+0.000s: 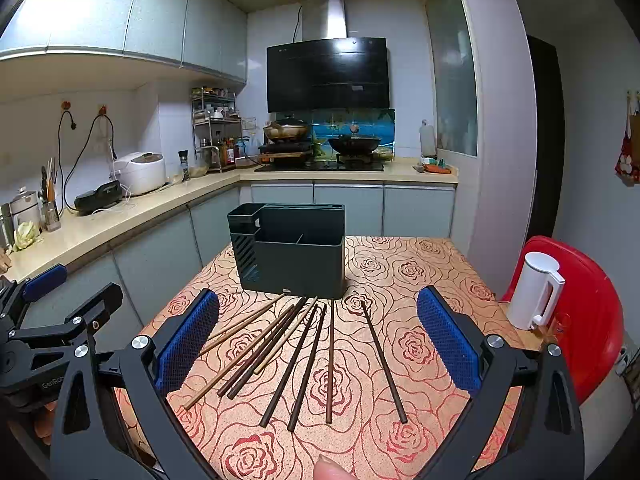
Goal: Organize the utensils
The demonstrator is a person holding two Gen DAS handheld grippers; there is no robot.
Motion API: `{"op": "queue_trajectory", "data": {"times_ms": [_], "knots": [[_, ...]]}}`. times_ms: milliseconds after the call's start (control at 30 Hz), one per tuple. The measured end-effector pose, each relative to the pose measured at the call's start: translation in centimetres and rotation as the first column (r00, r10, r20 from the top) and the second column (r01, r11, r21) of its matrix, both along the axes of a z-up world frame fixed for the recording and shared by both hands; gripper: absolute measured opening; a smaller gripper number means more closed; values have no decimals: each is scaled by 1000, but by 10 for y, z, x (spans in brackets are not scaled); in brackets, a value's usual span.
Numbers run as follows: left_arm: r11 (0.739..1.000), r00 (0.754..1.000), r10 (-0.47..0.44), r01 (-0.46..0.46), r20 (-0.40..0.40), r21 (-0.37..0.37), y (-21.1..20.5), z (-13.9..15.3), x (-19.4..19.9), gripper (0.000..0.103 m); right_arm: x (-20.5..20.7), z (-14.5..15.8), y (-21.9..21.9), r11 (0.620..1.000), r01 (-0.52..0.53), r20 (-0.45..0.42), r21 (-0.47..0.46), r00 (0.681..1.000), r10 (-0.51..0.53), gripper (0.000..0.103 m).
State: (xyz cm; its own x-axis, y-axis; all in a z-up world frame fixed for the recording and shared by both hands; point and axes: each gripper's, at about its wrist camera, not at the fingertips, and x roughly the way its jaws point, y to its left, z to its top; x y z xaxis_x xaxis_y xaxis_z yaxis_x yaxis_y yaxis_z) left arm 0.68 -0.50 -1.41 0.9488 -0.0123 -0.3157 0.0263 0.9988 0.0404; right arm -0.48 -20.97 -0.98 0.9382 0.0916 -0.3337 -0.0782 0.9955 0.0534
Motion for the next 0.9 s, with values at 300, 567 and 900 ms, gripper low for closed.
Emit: {"op": "queue_trajectory", "data": {"times_ms": [300,567,900], "knots": [[1000,1000,0,0,-1,-1,0,0,0,96,0,0,0,1000,-1,-1,1,1000,1,96],[1000,1000,0,0,-2,-1,0,0,0,96,0,0,-1,1000,-1,-2,1,1000,1,96],[1000,1000,0,0,-3,-1,0,1,0,96,1,-4,2,1000,-3,-7,-3,1000,3,96]]}}
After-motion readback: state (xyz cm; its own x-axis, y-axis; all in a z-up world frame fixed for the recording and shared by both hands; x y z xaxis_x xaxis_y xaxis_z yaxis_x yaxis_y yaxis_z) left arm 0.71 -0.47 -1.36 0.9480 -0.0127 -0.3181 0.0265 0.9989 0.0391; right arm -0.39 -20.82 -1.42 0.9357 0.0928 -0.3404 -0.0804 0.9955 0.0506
